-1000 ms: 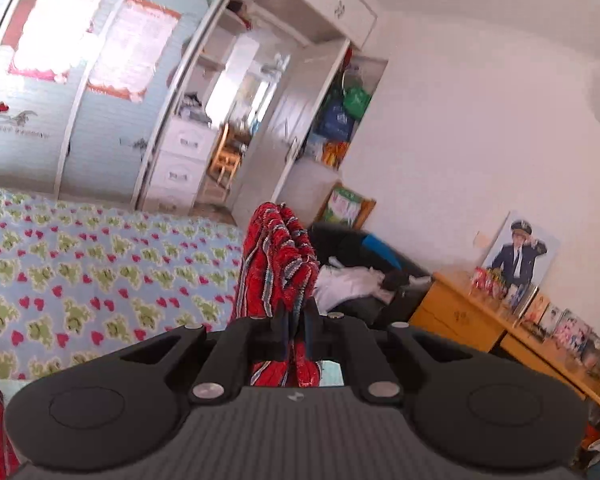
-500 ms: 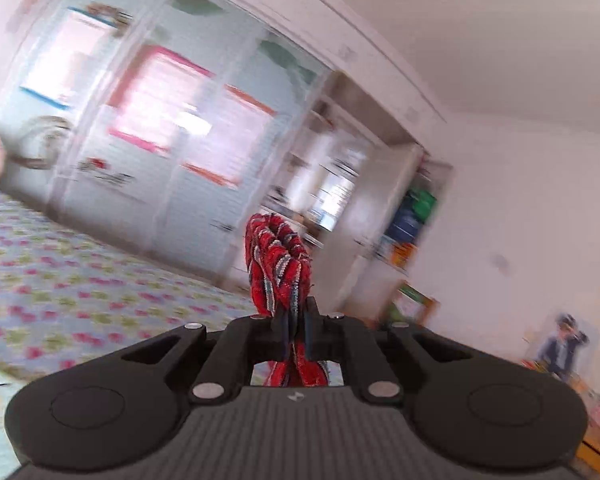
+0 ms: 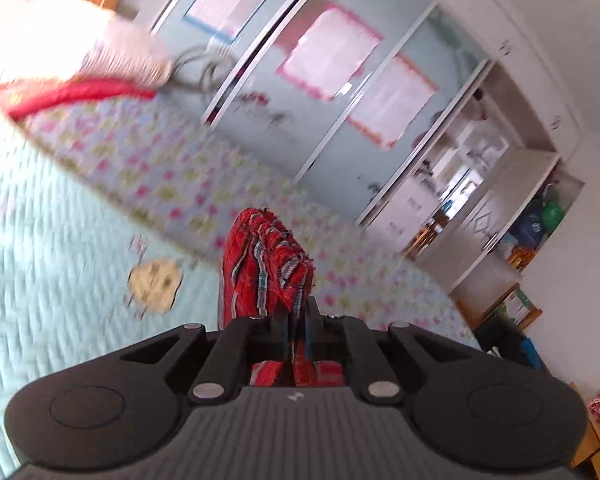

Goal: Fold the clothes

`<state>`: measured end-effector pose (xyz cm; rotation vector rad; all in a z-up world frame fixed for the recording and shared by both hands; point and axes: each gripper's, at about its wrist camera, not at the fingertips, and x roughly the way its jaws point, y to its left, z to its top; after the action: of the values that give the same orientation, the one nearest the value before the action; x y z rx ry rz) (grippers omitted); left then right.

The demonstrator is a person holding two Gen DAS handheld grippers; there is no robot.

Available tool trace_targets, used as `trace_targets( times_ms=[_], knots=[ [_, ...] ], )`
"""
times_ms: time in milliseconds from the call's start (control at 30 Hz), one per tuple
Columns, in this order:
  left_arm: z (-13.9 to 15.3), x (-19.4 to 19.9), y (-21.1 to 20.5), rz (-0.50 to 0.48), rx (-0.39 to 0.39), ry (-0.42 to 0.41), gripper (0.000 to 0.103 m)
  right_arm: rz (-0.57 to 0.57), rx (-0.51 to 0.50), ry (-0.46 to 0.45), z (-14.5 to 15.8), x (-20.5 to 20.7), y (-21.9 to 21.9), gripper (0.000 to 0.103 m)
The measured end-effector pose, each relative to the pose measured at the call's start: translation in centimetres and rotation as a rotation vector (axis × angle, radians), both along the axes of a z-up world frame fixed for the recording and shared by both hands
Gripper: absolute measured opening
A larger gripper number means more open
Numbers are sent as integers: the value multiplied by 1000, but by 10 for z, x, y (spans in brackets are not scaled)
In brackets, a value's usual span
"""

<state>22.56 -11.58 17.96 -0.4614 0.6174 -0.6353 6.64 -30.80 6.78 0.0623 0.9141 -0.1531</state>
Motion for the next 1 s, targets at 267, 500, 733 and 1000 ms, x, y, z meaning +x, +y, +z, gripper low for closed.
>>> trace_targets(
  times_ms=[267,500,733,1000],
  knots=[
    [6,2,13,-24,-67,-30,7,-15,15,-12,-4,0,-5,2],
    [48,-12,13,-60,-93,-169,7,-43,52,-70,6,-6,-11,1],
    [53,-34,40,13,-120,-214,7,-1,42,-141,26,-16,-7,1],
    [53,-31,58,96,-134,-201,7,69,22,-187,35,-14,12,0]
  ],
)
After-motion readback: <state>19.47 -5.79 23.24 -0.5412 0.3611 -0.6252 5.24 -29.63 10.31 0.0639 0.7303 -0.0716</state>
